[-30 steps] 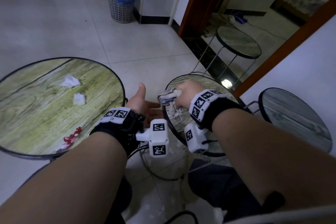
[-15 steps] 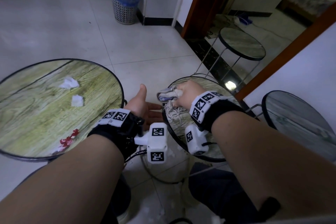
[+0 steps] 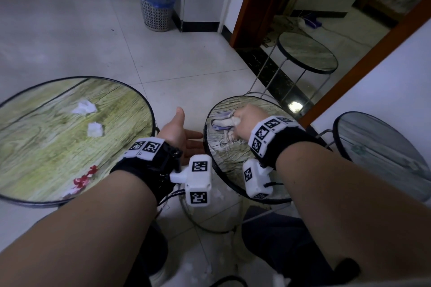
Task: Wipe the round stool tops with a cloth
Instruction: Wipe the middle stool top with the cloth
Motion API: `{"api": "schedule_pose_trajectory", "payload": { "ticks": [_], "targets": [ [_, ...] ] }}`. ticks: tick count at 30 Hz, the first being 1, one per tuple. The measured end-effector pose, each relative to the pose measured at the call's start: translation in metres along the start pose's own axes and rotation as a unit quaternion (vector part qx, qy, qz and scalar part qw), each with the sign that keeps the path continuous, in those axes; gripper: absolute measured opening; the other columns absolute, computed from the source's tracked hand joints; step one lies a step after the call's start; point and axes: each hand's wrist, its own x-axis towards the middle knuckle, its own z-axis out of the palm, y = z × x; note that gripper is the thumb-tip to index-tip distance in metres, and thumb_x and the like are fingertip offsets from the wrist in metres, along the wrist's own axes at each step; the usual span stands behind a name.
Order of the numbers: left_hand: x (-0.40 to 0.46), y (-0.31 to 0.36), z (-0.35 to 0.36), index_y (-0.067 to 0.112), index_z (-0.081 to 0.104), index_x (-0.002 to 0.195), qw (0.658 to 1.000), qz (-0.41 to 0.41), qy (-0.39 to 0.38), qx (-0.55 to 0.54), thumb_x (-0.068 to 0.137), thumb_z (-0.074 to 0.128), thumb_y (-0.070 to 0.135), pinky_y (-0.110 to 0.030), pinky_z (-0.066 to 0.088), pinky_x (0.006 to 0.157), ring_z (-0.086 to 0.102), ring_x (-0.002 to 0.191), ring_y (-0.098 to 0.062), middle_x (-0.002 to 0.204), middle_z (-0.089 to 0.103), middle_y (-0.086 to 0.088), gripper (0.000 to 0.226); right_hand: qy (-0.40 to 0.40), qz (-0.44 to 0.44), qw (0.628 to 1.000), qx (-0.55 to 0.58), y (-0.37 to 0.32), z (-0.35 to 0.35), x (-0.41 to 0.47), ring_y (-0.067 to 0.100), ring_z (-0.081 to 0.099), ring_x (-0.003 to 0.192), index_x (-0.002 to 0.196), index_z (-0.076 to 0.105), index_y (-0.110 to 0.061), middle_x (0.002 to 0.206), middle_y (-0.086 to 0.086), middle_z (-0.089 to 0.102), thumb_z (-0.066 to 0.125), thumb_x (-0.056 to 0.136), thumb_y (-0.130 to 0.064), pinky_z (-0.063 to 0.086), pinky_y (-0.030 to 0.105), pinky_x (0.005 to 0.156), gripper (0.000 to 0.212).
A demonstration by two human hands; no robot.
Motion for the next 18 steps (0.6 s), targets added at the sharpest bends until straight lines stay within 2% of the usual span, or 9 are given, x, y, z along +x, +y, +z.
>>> {"api": "schedule_pose_trajectory", "payload": {
  "ticks": [1,3,6,9,13,18],
  "targets": [
    [0.0,0.0,0.0,-0.005,0.05,0.121,1.0,0.0,0.0,0.001,0.087,0.014,0.074,-0.035,0.046,0.068,0.061,0.085,-0.032,0.105,0.061,-0.024,0.093,-0.006,-0.003,1.0,-0.007,-0.001,0.001,0.0,0.028,0.064,0.089,0.103,0.068,0.0,0.1,0.016,0.068,0.06,0.085,-0.01,0.039,0.022,0.062,0.022],
    [0.0,0.0,0.0,-0.005,0.049,0.123,1.0,0.001,-0.004,0.007,0.087,0.013,0.074,-0.035,0.046,0.068,0.061,0.085,-0.033,0.101,0.061,-0.023,0.094,-0.012,-0.007,1.0,-0.019,-0.001,0.002,-0.003,0.025,0.061,0.083,0.106,0.067,-0.001,0.106,0.016,0.067,0.058,0.087,-0.012,0.037,0.021,0.056,0.024],
    [-0.001,0.0,0.002,-0.005,0.048,0.124,1.0,-0.001,-0.009,0.016,0.087,0.013,0.074,-0.035,0.046,0.069,0.061,0.084,-0.032,0.098,0.062,-0.022,0.094,-0.006,-0.004,1.0,-0.021,0.002,0.002,-0.009,0.023,0.057,0.085,0.11,0.066,-0.003,0.11,0.014,0.066,0.056,0.088,-0.013,0.037,0.021,0.062,0.026],
    [-0.002,0.001,0.002,-0.006,0.045,0.129,1.0,-0.004,-0.012,0.019,0.086,0.013,0.075,-0.036,0.045,0.069,0.059,0.091,-0.034,0.115,0.06,-0.026,0.097,-0.01,-0.005,1.0,-0.02,0.002,0.005,-0.014,0.022,0.058,0.083,0.108,0.067,0.001,0.108,0.016,0.067,0.056,0.089,-0.011,0.037,0.021,0.062,0.025],
    [-0.004,0.002,0.001,-0.002,0.045,0.13,1.0,-0.007,-0.018,0.003,0.085,0.016,0.077,-0.039,0.045,0.067,0.059,0.095,-0.037,0.119,0.057,-0.028,0.096,-0.004,-0.006,1.0,-0.018,0.002,0.011,-0.023,0.028,0.063,0.099,0.107,0.068,0.001,0.109,0.017,0.066,0.055,0.09,-0.011,0.05,0.028,0.079,0.025],
    [-0.006,0.004,0.001,0.001,0.043,0.133,1.0,-0.004,-0.024,-0.007,0.085,0.017,0.076,-0.041,0.046,0.066,0.055,0.109,-0.043,0.128,0.053,-0.031,0.093,0.015,-0.002,1.0,0.002,0.008,0.016,-0.034,0.027,0.064,0.086,0.098,0.069,-0.002,0.092,0.012,0.068,0.059,0.085,-0.011,0.043,0.022,0.065,0.018]
  ]
}}
